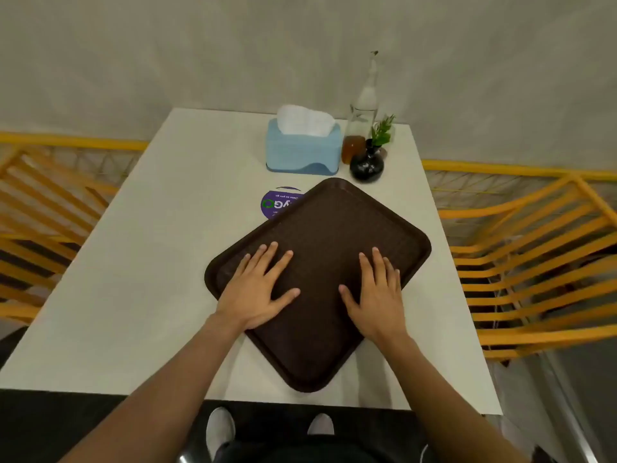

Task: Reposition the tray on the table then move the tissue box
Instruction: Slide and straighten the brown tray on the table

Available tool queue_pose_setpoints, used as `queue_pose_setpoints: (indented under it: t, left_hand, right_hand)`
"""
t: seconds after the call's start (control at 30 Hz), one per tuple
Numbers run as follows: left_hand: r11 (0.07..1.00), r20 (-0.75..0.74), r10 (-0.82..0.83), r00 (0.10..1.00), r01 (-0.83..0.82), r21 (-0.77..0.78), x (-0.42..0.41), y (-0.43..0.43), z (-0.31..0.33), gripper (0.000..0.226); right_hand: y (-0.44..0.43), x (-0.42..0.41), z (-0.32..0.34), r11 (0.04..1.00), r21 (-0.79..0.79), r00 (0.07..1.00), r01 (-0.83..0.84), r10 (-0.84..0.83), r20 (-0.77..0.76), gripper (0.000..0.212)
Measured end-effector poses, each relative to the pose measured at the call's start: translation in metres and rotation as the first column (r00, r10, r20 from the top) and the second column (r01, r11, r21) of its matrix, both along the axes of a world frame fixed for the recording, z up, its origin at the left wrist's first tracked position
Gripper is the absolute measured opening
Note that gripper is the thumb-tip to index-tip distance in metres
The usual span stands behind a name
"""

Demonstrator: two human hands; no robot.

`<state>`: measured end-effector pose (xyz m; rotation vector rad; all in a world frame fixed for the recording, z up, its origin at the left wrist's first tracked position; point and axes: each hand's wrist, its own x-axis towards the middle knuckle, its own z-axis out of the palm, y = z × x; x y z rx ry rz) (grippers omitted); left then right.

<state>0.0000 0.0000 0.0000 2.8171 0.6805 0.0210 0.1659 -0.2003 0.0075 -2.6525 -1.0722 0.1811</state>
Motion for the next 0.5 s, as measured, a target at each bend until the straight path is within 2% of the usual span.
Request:
queue_pose_setpoints:
  t: [0.13,0.27,0.5]
  left_hand:
    - [1.0,-0.079,-0.004,0.997,0.004,-0.001,-0.004,0.0,-0.007,0.085]
    - [1.0,-0.086,-0.005,0.996,0.006,0.01,-0.01,0.0,-0.008,0.084]
    - [0.988,-0.046,0.155,0.987,-0.156,-0.02,-0.038,-0.012,-0.011,0.086]
  right_hand:
    - [-0.004,-0.004,-0.007,0.997,-0.079,0.998,0.019,-0.013,0.066,0.073]
    - [-0.004,-0.011,-0.012,0.992,-0.127,0.998,0.004,0.005,0.07,0.073]
    - [0.011,-0.006,-0.011,0.979,-0.14,0.986,-0.148,0.156,0.051,0.073]
